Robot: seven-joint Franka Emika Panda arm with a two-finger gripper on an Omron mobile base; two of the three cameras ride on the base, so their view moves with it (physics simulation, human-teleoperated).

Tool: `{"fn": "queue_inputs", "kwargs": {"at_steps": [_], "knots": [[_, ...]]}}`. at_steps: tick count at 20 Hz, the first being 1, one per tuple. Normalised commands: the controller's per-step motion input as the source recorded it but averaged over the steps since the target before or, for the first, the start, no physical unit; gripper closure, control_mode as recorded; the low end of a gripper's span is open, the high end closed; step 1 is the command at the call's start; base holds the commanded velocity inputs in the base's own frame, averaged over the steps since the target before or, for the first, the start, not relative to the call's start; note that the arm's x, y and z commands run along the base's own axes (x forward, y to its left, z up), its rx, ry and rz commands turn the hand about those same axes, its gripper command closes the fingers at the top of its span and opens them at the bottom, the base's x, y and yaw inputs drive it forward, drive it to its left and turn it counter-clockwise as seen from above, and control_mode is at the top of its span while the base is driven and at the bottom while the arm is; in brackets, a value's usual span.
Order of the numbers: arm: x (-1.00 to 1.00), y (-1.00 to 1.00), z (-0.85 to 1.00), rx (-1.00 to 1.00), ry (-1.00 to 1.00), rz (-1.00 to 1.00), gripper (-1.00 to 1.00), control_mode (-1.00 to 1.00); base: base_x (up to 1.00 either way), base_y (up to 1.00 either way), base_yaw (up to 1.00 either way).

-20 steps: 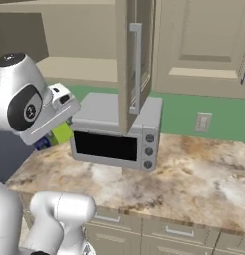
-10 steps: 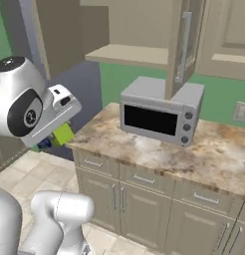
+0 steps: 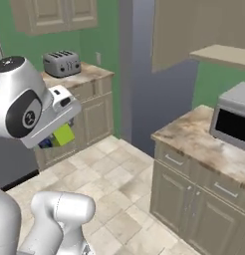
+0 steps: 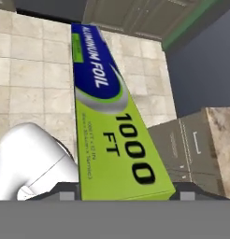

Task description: Retrieve the tupperware and aluminum foil from the cabinet and place them on the dining counter near the plate with carrot and squash to prepare for storing leftovers.

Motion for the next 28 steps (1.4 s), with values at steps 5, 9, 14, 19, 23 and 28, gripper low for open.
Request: {"fn": "queue_inputs", "kwargs": {"at_steps": [5, 9, 14, 19, 23, 28], "knots": [[0.0, 0.0, 0.0, 0.0, 0.0, 0.0, 1.0, 1.0, 0.0, 0.71, 0.86], [0.0, 0.0, 0.0, 0.0, 0.0, 0.0, 1.0, 1.0, -0.09, 0.47, 0.96], [0.0, 0.0, 0.0, 0.0, 0.0, 0.0, 1.0, 1.0, -0.06, 0.29, 1.0], [0.0, 0.0, 0.0, 0.0, 0.0, 0.0, 1.0, 1.0, 0.07, 0.07, 0.93], [0.0, 0.0, 0.0, 0.0, 0.0, 0.0, 1.0, 1.0, 0.47, 0.01, 0.81], [0.0, 0.0, 0.0, 0.0, 0.0, 0.0, 1.0, 1.0, 0.85, 0.05, 0.68]]}}
